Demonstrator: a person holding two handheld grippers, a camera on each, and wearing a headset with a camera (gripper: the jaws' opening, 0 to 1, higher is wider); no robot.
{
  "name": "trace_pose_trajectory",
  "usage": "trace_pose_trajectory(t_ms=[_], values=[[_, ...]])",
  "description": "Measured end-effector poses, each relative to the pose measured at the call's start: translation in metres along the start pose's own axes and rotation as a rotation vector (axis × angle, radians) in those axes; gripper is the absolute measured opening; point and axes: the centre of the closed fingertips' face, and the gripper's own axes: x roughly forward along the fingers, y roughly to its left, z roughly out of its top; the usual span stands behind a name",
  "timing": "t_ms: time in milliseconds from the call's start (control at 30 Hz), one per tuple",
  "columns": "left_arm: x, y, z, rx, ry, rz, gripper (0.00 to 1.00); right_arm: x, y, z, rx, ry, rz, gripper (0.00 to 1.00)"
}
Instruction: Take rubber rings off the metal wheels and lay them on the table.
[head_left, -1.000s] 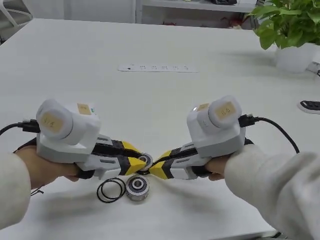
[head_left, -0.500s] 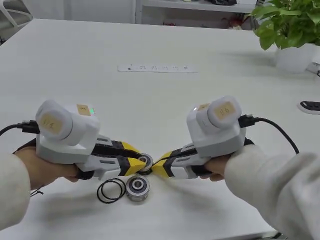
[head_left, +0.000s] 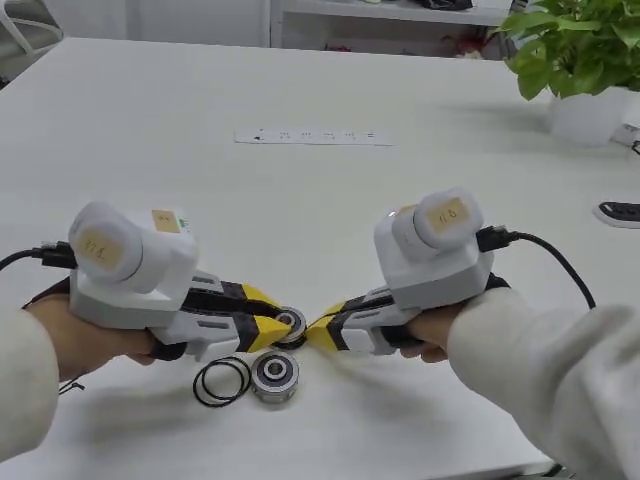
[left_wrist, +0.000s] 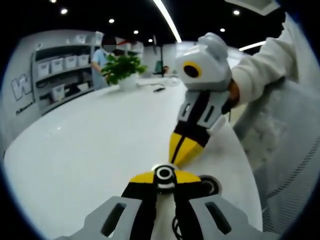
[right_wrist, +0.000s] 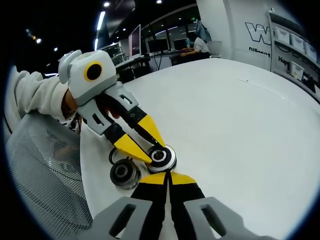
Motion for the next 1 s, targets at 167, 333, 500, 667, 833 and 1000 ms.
trace_pose_trajectory(t_ms=[167, 333, 500, 667, 833, 1000], values=[[0.000, 0.000, 0.000, 0.004, 0.001, 0.000, 0.13, 0.001, 0.000, 0.000, -0.037, 0.006, -0.013, 0.00], [0.000, 0.000, 0.000, 0.004, 0.002, 0.002, 0.13, 0.002, -0.001, 0.000, -0.099, 0.013, -0.037, 0.00], [0.000, 0.001, 0.000, 0.000, 0.003, 0.008, 0.12, 0.000, -0.005, 0.003, -0.110, 0.000, -0.052, 0.00], [0.000, 0.001, 0.000, 0.002, 0.005, 0.010, 0.12, 0.001, -0.006, 0.004, -0.143, 0.000, -0.066, 0.00], [0.000, 0.001, 0.000, 0.005, 0.006, 0.011, 0.12, -0.002, -0.007, 0.007, -0.059, -0.018, -0.062, 0.00], [0.000, 0.001, 0.000, 0.008, 0.006, 0.009, 0.12, -0.003, -0.008, 0.011, 0.028, -0.047, -0.046, 0.00]])
